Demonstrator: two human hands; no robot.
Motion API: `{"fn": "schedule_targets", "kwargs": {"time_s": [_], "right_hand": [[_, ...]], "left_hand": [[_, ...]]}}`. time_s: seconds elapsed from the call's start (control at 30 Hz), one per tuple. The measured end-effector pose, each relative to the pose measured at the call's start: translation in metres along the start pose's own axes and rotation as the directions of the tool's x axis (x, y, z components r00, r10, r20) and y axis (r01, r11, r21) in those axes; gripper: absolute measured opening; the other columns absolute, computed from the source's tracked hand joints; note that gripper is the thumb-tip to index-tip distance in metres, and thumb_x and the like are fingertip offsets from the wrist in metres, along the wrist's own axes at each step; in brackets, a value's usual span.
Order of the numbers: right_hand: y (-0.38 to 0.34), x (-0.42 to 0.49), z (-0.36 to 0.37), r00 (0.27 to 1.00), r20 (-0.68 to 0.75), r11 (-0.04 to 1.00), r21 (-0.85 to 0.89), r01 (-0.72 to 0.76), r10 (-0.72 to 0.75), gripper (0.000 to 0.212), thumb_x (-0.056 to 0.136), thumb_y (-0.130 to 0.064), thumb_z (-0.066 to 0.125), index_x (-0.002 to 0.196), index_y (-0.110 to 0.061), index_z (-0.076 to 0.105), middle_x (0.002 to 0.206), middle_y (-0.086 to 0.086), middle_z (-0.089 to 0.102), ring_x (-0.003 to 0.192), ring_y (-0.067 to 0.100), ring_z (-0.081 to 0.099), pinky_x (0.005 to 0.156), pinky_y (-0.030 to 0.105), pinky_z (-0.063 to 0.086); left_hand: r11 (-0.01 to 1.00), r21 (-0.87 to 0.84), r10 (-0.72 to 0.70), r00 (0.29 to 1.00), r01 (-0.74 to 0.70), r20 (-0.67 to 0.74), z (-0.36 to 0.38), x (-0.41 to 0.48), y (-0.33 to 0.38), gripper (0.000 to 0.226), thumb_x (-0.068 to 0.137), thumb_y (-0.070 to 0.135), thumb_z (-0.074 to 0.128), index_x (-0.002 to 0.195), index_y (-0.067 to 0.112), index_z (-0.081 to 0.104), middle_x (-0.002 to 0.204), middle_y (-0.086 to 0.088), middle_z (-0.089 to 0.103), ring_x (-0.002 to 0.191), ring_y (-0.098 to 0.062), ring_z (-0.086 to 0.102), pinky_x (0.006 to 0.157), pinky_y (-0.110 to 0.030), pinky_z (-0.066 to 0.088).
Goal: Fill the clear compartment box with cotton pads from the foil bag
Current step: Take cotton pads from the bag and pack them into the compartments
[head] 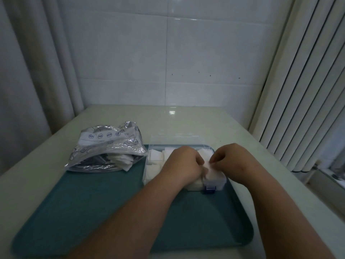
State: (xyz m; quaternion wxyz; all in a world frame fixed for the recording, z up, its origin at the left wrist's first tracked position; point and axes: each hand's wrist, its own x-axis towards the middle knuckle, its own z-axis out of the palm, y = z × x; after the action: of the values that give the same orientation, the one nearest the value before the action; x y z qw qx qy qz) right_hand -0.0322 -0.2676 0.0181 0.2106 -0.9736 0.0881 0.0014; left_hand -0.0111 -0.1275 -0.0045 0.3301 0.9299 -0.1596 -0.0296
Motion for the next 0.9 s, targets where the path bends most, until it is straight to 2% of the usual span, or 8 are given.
{"fn": "schedule_targets", "kwargs": {"time_s": [0.2,0.4,0.5,0.6,0.77,0.9], "right_hand": [[-0.004,0.002,-0.002,0.999,-0.046,0.999,0.046,0.004,-0.002,0.024,0.090,-0.006,0.059,0.100,-0.023,0.072,0.107,-0.001,0.067,0.096,0.017,0.060,0.084,0.026,0.049],[-0.025,0.009,0.008,0.991,-0.086,0.992,0.063,0.110,-0.104,0.022,0.091,-0.012,0.058,0.088,-0.033,0.065,0.100,-0.005,0.067,0.088,0.012,0.060,0.070,0.020,0.044],[-0.044,0.010,0.018,0.984,-0.070,0.982,0.088,0.168,-0.163,0.021,0.092,-0.014,0.057,0.091,-0.033,0.067,0.101,-0.006,0.067,0.089,0.011,0.060,0.075,0.022,0.045],[-0.063,0.011,0.027,0.978,-0.053,0.975,0.077,0.207,-0.203,0.018,0.093,-0.018,0.058,0.103,-0.028,0.070,0.106,-0.005,0.068,0.093,0.013,0.061,0.083,0.025,0.049],[-0.094,0.013,0.043,0.962,-0.035,0.957,0.099,0.272,-0.270,0.017,0.093,-0.021,0.057,0.105,-0.025,0.069,0.106,-0.003,0.068,0.092,0.013,0.059,0.078,0.024,0.046],[-0.112,0.015,0.056,0.953,-0.022,0.946,0.114,0.304,-0.303,0.017,0.091,-0.018,0.058,0.102,-0.023,0.070,0.105,-0.002,0.069,0.090,0.014,0.059,0.078,0.025,0.046]], "left_hand": [[0.998,-0.058,0.011,0.997,-0.015,-0.079,-0.009,-0.003,-0.010,0.025,0.085,0.021,0.070,0.110,0.022,0.073,0.111,0.003,0.071,0.104,-0.014,0.063,0.094,-0.029,0.050],[0.998,-0.064,0.004,0.987,-0.014,-0.162,-0.027,-0.011,-0.026,0.020,0.085,0.027,0.071,0.105,0.025,0.073,0.108,0.007,0.070,0.101,-0.012,0.062,0.086,-0.025,0.049],[0.998,-0.065,-0.039,0.970,0.025,-0.238,-0.042,-0.020,-0.042,0.016,0.085,0.027,0.069,0.100,0.027,0.073,0.104,0.009,0.069,0.099,-0.012,0.062,0.087,-0.028,0.050],[0.997,-0.032,-0.076,0.947,0.070,-0.313,-0.059,-0.027,-0.060,0.015,0.085,0.026,0.066,0.098,0.029,0.072,0.100,0.009,0.069,0.096,-0.012,0.062,0.086,-0.030,0.051],[0.988,-0.011,-0.148,0.916,0.155,-0.372,-0.088,-0.036,-0.097,0.015,0.085,0.026,0.064,0.097,0.028,0.073,0.100,0.010,0.070,0.095,-0.012,0.063,0.085,-0.029,0.051],[0.979,-0.088,-0.205,0.858,0.186,-0.472,-0.109,-0.039,-0.124,0.006,0.081,0.025,0.067,0.079,0.027,0.071,0.084,0.013,0.070,0.086,-0.009,0.064,0.079,-0.027,0.050]]}}
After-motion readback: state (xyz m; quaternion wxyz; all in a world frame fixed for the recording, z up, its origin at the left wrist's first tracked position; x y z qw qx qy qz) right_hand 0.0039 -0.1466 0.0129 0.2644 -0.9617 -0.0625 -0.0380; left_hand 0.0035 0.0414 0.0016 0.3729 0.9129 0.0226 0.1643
